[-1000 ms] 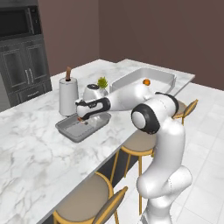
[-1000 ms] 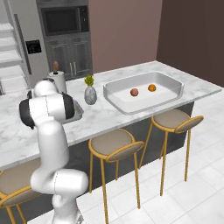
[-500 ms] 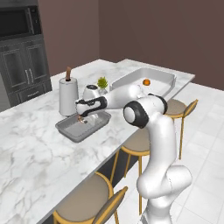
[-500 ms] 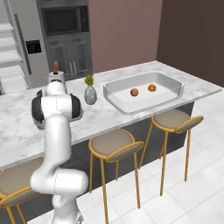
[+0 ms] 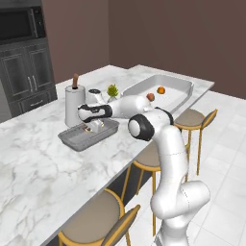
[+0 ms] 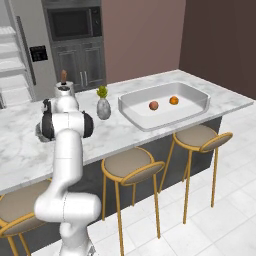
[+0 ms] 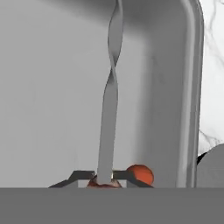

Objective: Place the cold items (onion and orange) from the fridge in one tupperware on the dining counter. Place the warm items (hot dog and kebab skewer) in the stove area in another tupperware.

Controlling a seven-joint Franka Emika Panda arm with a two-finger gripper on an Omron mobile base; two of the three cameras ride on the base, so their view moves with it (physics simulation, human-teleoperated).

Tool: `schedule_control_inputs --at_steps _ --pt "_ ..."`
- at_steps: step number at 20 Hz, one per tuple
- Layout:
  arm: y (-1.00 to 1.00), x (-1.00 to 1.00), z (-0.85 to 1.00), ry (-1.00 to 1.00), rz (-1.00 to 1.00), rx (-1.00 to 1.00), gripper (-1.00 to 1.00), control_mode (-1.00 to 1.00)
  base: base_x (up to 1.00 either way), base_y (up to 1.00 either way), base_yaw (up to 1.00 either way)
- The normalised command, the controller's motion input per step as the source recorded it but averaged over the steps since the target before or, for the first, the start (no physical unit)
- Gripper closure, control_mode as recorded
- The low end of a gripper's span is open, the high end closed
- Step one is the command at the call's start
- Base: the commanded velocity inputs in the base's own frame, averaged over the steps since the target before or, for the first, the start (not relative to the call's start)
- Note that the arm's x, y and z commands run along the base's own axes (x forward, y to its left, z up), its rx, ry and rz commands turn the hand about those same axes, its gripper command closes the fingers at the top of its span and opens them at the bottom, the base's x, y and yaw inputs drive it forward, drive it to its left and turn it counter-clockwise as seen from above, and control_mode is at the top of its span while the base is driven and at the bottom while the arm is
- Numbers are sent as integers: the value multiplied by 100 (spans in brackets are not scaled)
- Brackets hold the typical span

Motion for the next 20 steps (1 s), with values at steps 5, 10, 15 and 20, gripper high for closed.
schedule_control_inputs --at_steps 5,10,15,20 --pt "-13 -16 -34 -1 -2 0 -100 -100 0 0 0" --pt "-41 -53 -17 -8 -3 0 -100 -100 0 0 0" --pt "-17 -58 14 -18 0 3 -100 -100 0 0 0" --pt "-21 -100 96 -28 3 -1 -100 -100 0 0 0"
